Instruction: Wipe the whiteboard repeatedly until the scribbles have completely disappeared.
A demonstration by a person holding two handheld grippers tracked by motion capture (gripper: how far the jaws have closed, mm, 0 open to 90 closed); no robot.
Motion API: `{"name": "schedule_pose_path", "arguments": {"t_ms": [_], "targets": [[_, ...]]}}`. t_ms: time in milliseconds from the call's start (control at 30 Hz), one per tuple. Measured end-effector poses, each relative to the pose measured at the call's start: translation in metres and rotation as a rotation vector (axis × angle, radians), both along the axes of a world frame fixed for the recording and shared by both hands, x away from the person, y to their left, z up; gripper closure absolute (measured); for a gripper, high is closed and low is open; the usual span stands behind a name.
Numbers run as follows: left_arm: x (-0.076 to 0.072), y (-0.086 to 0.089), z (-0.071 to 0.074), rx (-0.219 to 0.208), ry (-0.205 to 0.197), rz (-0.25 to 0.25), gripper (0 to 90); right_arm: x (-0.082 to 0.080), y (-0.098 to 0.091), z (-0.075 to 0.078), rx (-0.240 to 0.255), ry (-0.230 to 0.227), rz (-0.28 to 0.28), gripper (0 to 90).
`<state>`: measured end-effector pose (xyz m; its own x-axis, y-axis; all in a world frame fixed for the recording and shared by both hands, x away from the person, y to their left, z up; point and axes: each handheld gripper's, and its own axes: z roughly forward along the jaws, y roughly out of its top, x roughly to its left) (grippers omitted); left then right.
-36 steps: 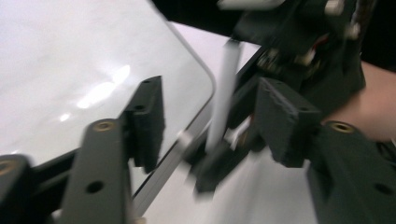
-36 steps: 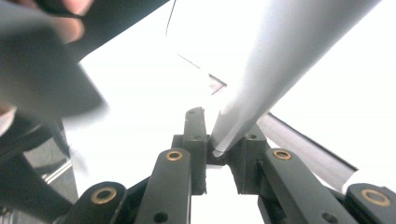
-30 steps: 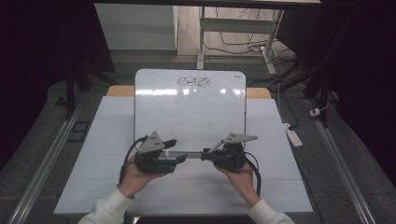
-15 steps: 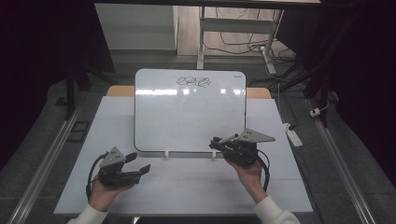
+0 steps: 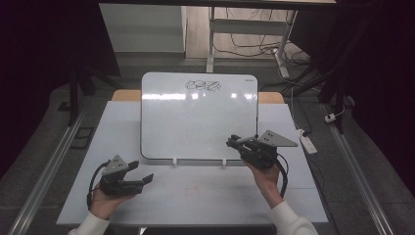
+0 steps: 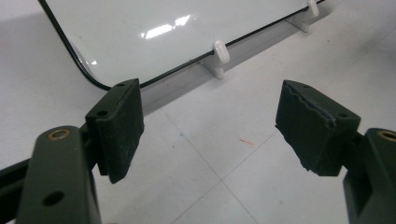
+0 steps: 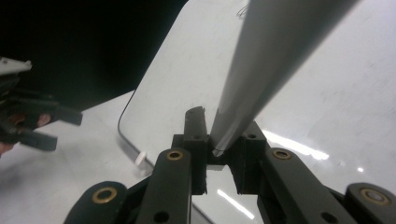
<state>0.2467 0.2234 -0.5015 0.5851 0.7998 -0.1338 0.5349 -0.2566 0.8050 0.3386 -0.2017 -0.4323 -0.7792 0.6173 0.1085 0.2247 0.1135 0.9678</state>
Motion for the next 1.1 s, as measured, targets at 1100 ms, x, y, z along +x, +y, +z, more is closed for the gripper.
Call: {"name": "schedule_pose_path", "arguments": {"t_ms": [1100], "targets": [[0.002, -0.001, -0.005, 0.001, 0.015, -0.006, 24.0, 0.127, 0.020, 0.060, 0.064, -0.085, -0.253, 77.9]]}}
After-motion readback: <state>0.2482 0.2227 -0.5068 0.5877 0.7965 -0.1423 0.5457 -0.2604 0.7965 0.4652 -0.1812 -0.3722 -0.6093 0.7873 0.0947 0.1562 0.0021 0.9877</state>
